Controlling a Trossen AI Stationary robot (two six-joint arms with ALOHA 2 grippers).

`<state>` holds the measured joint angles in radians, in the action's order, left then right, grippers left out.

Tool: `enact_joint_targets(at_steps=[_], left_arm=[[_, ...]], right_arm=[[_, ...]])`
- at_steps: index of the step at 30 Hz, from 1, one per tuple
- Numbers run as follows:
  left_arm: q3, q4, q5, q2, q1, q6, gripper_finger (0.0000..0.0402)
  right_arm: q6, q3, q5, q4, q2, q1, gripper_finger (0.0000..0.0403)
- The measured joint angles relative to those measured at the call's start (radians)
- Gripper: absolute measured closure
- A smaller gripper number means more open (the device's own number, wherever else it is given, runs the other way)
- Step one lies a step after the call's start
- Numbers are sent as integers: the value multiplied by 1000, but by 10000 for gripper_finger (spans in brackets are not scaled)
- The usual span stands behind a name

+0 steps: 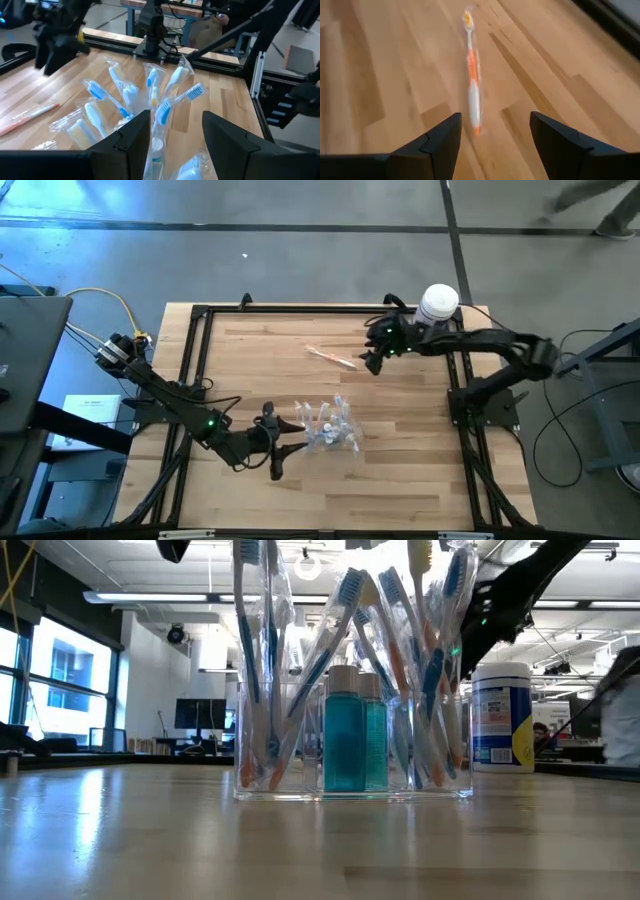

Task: Pick & Place toothbrushing station
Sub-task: Put the orange toothbrush into the transparent organizer

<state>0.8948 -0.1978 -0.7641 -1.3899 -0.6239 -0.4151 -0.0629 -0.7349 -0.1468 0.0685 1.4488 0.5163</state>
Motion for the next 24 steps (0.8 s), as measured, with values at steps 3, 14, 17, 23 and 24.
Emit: enact_joint_targets(at_steps=[3,14,17,23,24], left_arm=[[0,12,7,0,-1,0,227],[0,44,9,0,-7,0,227],[0,44,9,0,-7,-1,227],[0,40,9,0,-7,-2,227],[0,40,9,0,-7,-2,227]], right_arm=[[-17,0,-11,-93,91,-8,176],[49,0,67,-292,279,-68,176],[58,0,84,-289,319,-69,176],[41,-6,91,-286,396,-71,177],[55,-6,112,-283,408,-76,180]])
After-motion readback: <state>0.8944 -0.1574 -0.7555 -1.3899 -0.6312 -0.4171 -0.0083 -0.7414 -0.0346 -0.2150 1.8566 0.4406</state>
